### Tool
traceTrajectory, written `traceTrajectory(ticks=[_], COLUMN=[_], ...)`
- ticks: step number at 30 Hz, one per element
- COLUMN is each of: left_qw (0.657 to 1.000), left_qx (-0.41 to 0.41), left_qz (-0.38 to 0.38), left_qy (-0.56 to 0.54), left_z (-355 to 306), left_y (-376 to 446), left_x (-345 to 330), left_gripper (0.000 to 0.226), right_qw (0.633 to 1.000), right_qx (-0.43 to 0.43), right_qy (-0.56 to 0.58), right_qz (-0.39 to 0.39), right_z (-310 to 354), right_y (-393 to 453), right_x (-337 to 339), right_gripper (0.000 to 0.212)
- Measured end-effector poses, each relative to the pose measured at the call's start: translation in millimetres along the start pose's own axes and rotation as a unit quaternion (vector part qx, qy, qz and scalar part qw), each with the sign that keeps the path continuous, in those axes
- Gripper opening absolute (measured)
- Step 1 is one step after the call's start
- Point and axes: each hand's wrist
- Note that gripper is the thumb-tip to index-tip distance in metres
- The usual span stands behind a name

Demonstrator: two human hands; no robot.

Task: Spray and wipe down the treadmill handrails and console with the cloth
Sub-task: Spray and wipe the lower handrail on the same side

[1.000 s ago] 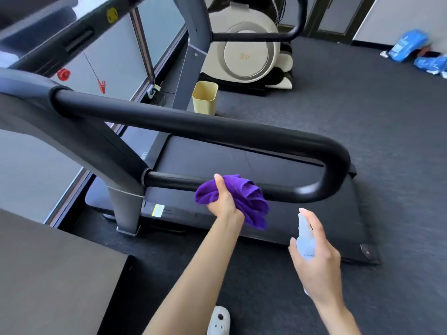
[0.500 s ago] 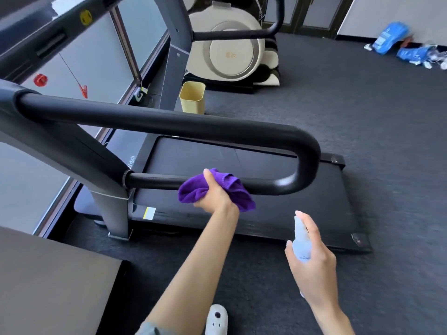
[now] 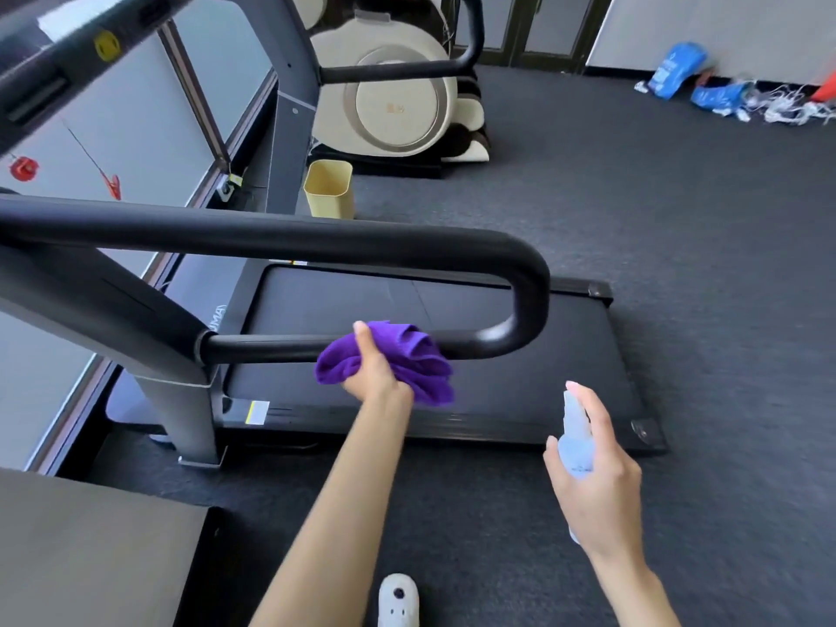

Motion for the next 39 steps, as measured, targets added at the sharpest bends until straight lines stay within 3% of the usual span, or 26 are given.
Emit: traceTrajectory(ticks=[6,15,23,27,31,35,39], left_qw=[1.0,0.997,0.999,0.999,0.993,0.981,0.981], left_qx=[0.01,0.039,-0.025,0.005,0.075,0.117,0.144], left_qz=[0.015,0.057,-0.021,-0.007,0.021,0.04,0.023], left_qy=[0.024,0.028,-0.018,-0.047,-0.092,-0.148,-0.128], left_z=[0,42,76,98,110,109,114], left_y=[5,-31,-40,-66,-92,-99,-105], left_x=[6,-12,-31,-45,-58,-65,-72], left_gripper=[0.063,0.065,0.053,0.045,0.062,0.036,0.039], right_qw=[1.0,0.999,0.989,0.972,0.959,0.947,0.941], right_qx=[-0.006,0.034,0.111,0.166,0.201,0.232,0.254], right_qy=[-0.011,0.007,0.034,0.052,0.05,0.067,0.095], right_qz=[-0.009,0.004,0.086,0.157,0.195,0.212,0.201], right_z=[-2,-14,-58,-79,-93,-98,-95], right_y=[-2,39,108,142,178,203,223], right_x=[2,-6,11,27,32,24,11], right_gripper=[0.075,0.075,0.072,0.075,0.075,0.074,0.073])
Point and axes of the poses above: each hand's wrist, its own y-axis towards the middle knuckle, its own x-axis out of the back of the hand, z = x × y, and after that the axes turned 5 degrees about -y, right-handed
